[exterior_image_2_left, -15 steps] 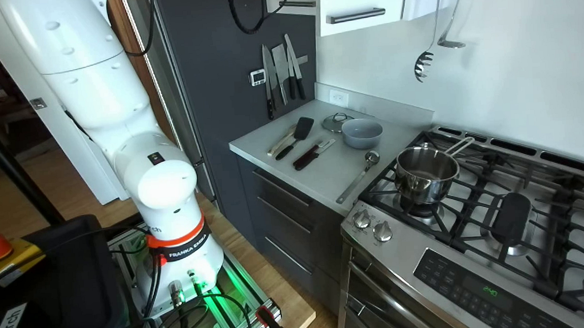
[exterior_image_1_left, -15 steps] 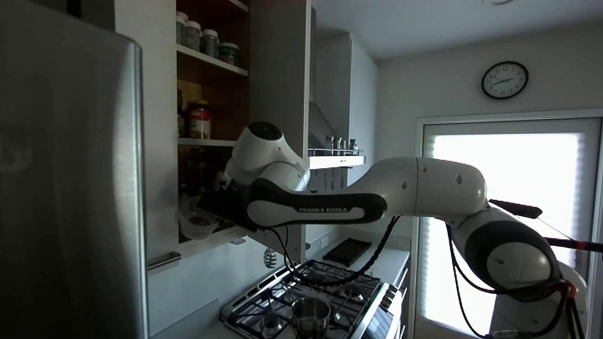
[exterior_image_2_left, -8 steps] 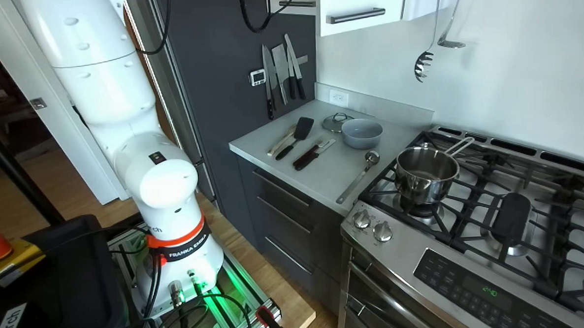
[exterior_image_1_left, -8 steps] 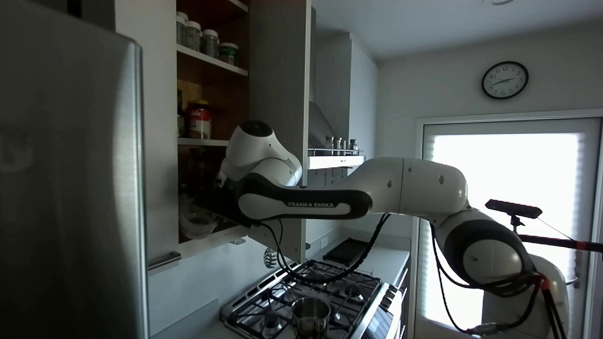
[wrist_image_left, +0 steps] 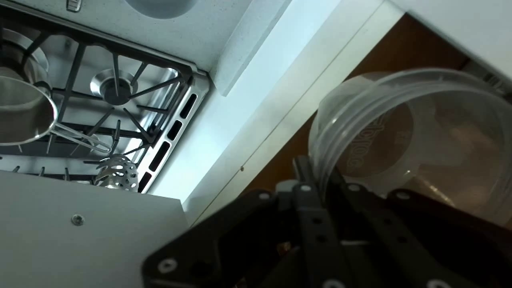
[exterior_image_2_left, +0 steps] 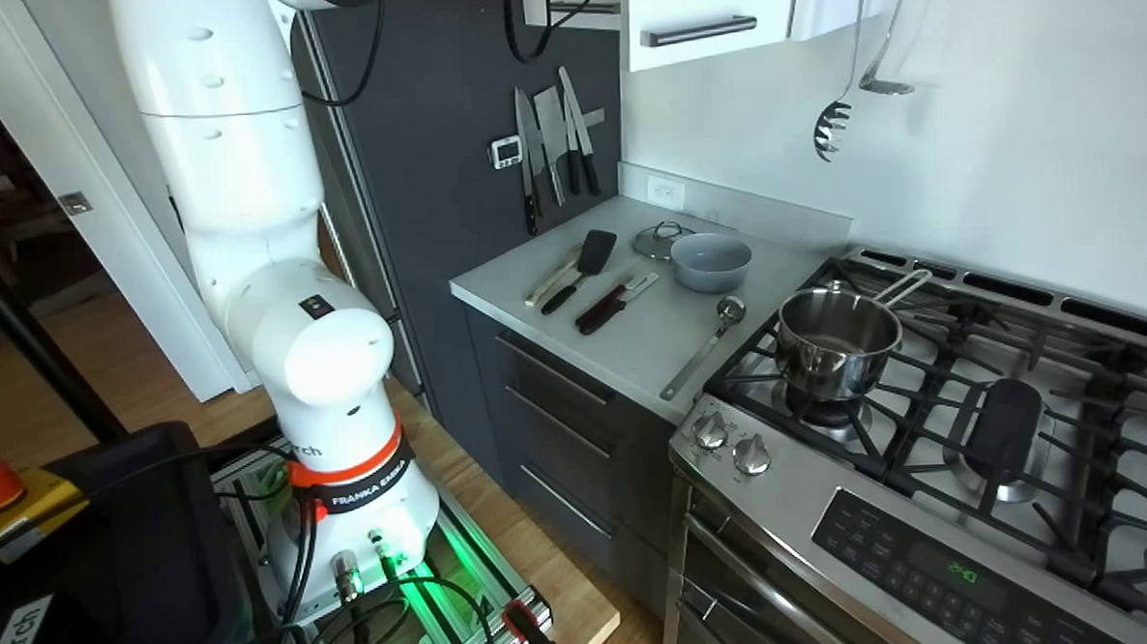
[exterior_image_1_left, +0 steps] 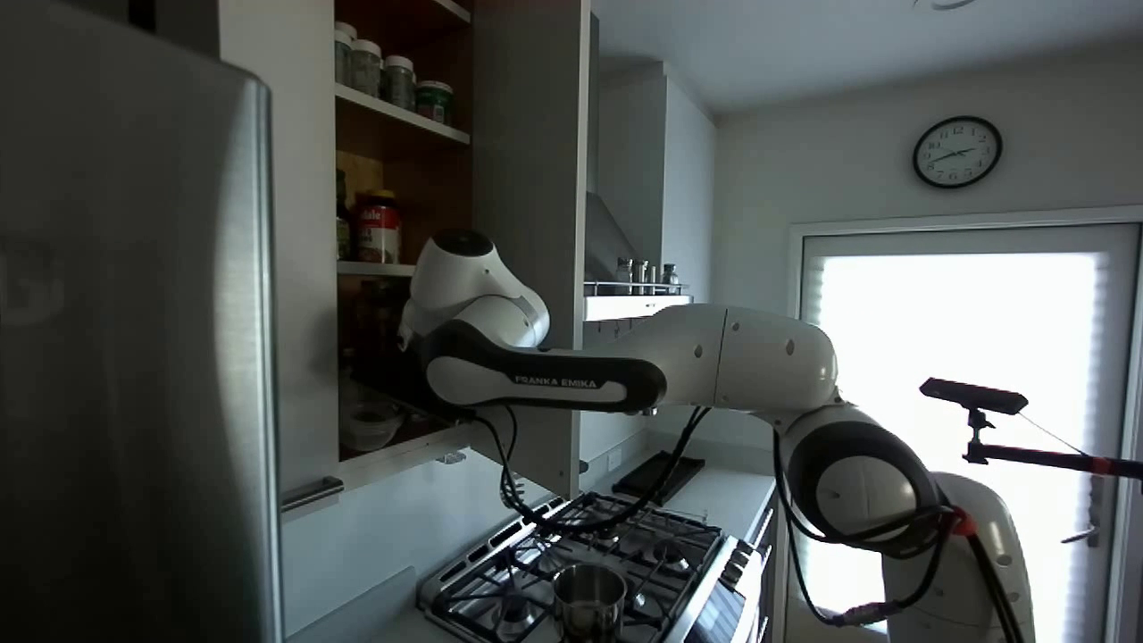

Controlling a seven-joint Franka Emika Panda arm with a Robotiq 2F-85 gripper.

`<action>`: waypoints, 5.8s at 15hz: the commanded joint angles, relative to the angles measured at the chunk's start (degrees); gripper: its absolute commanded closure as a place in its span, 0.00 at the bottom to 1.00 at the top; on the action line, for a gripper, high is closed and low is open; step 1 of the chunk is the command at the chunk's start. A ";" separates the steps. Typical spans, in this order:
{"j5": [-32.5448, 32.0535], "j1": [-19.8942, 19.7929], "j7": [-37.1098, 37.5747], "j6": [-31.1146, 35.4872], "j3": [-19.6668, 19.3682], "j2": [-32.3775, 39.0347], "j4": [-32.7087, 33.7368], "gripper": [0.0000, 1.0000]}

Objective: Open the top right cabinet door, then put the cup in the cabinet

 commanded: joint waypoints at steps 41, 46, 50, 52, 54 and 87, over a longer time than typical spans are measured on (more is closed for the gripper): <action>16.86 -5.39 -24.08 7.62 -1.33 -14.96 -12.95 0.00; 23.40 -3.49 -34.97 6.88 -3.33 -22.62 -21.36 0.00; 25.57 -3.32 -43.76 5.16 -3.84 -28.66 -27.99 0.00; 25.10 -3.94 -46.55 3.63 -3.69 -31.62 -30.84 0.00; 24.27 -5.27 -44.68 4.51 -2.22 -28.33 -27.07 0.00; 36.07 -1.07 -81.64 -19.96 -13.35 -54.68 -32.09 0.00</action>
